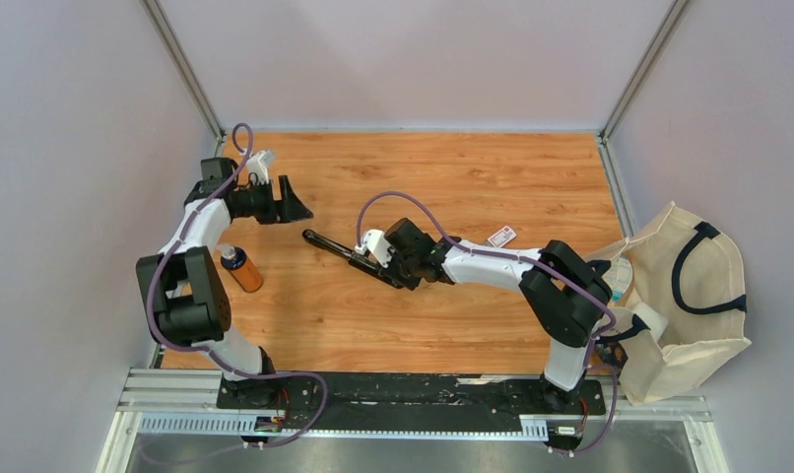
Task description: Load the staples into the stapler
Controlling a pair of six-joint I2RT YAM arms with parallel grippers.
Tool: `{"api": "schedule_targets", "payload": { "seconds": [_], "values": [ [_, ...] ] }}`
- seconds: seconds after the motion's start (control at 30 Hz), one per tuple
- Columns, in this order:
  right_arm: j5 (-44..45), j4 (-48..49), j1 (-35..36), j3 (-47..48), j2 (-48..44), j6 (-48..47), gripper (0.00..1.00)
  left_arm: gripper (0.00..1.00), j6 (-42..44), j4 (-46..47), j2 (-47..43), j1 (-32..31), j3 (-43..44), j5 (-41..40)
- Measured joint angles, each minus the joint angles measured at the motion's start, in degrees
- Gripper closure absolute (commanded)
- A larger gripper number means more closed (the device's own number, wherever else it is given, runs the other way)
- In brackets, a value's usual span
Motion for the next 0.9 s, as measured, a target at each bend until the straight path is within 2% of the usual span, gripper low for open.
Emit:
{"api": "schedule_targets", "payload": {
  "seconds": [0.17,0.5,0.9],
  "values": [
    [-0.48,-0.24,0.0,-0.22,0.0,-0.81,0.93,0.09,-0.2,0.0,6.29,-1.92,1.4,-1.81],
    [-0.63,-0.24,0.0,-0.22,0.04,-1.07,0.93,0.09,-0.11,0.52,12.26,-5.81,1.79,-8.44],
    [-0.79,-0.2,0.0,-0.09,0.46,-1.07,0.94,0.09,-0.28,1.11,13.29,-6.25,1.79,-9.99]
  ]
}}
